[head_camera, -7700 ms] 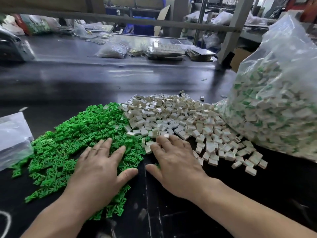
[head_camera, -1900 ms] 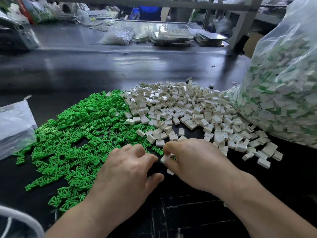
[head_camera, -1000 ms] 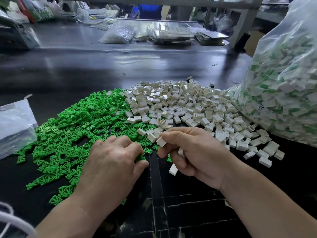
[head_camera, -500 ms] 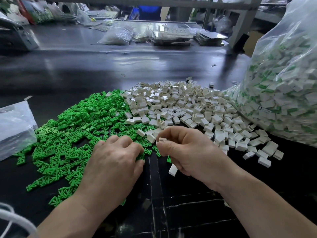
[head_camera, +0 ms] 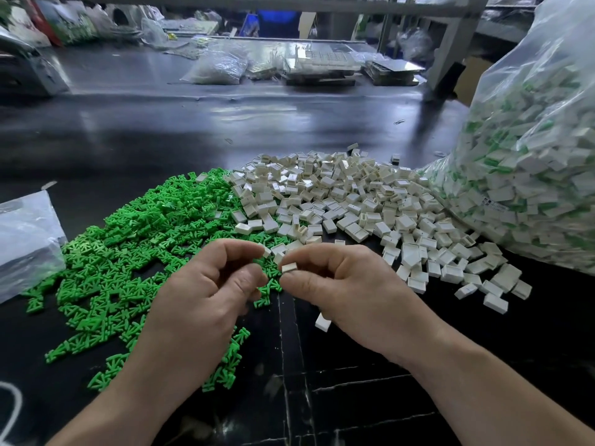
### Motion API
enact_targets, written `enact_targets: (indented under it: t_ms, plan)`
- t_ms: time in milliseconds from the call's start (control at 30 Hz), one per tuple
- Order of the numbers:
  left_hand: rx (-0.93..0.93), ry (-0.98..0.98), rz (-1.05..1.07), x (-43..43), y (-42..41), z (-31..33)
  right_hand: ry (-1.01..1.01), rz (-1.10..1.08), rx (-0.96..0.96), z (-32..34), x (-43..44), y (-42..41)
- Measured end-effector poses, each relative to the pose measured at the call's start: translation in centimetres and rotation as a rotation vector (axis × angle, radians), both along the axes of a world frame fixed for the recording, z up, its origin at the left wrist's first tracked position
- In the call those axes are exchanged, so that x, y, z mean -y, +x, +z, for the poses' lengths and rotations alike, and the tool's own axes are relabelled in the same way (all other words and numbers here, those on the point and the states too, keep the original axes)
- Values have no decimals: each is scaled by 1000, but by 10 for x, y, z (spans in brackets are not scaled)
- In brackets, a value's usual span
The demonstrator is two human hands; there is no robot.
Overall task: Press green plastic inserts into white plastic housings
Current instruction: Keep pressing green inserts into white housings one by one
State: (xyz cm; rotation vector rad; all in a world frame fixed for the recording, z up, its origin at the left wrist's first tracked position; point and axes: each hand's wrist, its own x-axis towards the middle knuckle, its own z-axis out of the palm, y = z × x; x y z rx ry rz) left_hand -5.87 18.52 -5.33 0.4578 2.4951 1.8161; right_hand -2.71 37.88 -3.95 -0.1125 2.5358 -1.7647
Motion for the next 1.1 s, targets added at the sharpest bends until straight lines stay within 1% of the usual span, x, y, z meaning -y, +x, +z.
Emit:
enact_targets:
  t_ms: [67,200,300,367,500,600,733,933,1000,1033,1100]
  plan:
    - [64,121,-38,-1,0,1,-161,6,61,2,-1,-1]
    - [158,294,-89,-3,1,2,-504,7,219,4,-2,-4]
    - [203,384,-122,-4,1,1,-647,26,290,5,0,-4]
    - [207,408,-133,-5,1,2,-699,36,313,4,1,-3]
    - [196,407,-154,-5,2,3,-658,75,324,3,4,-2]
    - [165,364,-113,-5,3,4,-609,79,306,3,3,-1]
    - [92,299,-59,-6,7,7,-467,69,246,5,4,0]
    - [-61,140,-47,-7,13,12,-386,59,188,6,5,2]
    - [-39,173,-47,-6,12,11,-356,63,168,6,5,2]
    - [10,228,-66,-5,11,11,-356,68,165,6,5,2]
    - [174,396,-158,-4,8,10,-394,79,173,6,5,2]
